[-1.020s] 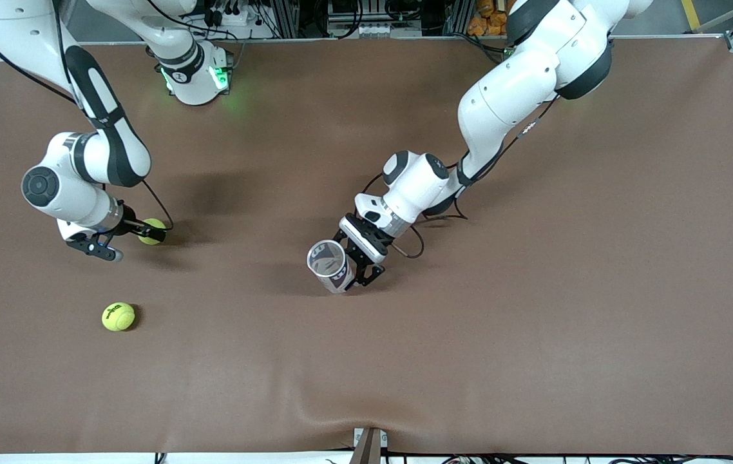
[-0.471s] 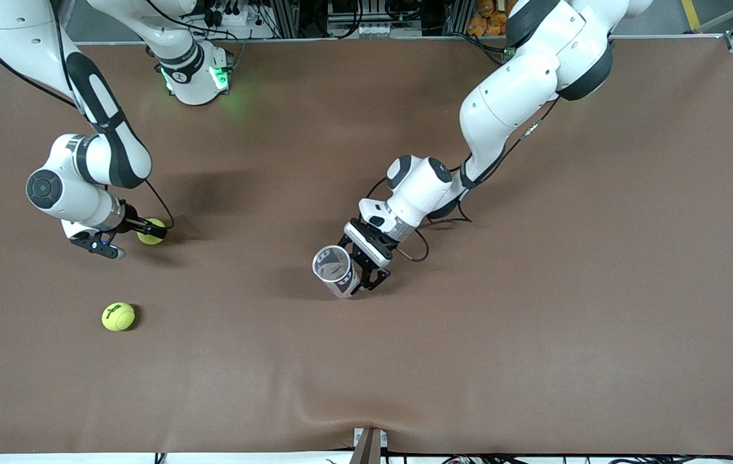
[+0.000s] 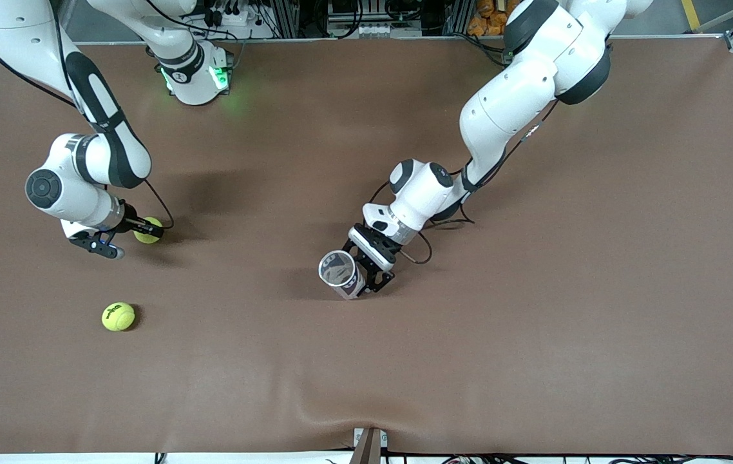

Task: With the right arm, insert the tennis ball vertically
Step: 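Grasp the Roland Garros tennis ball with the right gripper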

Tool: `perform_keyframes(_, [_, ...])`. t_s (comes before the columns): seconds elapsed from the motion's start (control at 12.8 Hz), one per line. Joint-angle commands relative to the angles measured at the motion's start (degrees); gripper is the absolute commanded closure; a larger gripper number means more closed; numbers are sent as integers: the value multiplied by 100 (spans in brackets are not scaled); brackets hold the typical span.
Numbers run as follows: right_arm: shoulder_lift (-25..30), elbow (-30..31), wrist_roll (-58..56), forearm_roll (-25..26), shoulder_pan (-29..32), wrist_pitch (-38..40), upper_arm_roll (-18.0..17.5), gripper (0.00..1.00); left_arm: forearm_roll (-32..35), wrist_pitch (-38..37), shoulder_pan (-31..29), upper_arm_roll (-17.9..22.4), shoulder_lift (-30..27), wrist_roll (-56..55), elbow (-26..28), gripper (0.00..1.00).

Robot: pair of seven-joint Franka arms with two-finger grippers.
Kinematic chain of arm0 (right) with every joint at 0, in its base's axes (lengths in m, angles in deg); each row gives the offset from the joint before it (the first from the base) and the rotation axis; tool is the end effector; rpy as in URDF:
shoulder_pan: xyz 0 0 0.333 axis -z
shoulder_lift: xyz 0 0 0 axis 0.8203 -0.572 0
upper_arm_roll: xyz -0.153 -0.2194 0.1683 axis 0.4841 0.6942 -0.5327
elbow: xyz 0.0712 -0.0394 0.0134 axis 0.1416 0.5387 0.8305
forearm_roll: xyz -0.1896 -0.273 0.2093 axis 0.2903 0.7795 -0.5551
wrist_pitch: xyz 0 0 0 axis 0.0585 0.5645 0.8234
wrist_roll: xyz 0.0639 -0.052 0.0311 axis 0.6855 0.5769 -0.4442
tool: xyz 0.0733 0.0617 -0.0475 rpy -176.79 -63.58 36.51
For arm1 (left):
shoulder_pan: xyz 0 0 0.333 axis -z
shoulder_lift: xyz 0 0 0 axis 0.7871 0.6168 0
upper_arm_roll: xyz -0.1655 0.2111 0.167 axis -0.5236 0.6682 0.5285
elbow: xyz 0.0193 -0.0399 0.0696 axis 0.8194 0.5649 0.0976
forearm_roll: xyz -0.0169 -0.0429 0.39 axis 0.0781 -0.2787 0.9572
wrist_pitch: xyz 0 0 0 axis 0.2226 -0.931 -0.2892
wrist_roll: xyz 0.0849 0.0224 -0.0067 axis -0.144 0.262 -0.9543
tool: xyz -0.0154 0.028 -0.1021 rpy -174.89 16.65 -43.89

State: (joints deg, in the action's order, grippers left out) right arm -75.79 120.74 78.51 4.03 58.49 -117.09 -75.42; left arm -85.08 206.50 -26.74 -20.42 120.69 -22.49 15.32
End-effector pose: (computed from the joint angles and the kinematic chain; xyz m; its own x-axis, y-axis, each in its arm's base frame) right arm 0.5044 -0.0623 0.1955 0.9262 -0.3568 -0.1220 -0.3546 -0.9342 0.0398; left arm 0.5339 -0.4812 0.1413 0.4505 -0.3935 0.8014 -0.7160 -0.6954 0.0610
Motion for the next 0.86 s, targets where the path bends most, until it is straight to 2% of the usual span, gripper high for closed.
perform_keyframes(0.0, [434,3,109,36,22,29,-70,53,20,96,66,57,69,30,-115,26])
perform_keyframes(0.16, [681,-330,100,1,13,535,-88,53,20,96,66,57,86,30,-106,25])
perform_keyframes(0.39, [708,-1751,109,-26,-22,2352,-105,53,20,96,66,57,95,30,-115,25])
perform_keyframes(0.47, [708,-2226,109,-156,-109,2828,-97,53,20,96,66,48,86,30,-115,25])
perform_keyframes(0.55, [665,-2700,109,-514,-162,3207,-88,53,20,96,66,57,78,30,-115,25])
perform_keyframes(0.63, [621,-3036,109,-883,-180,3376,-88,53,20,96,66,48,78,30,-115,25])
perform_keyframes(0.78, [524,-3345,127,-1264,-346,3395,-88,53,20,96,66,57,78,30,-115,25])
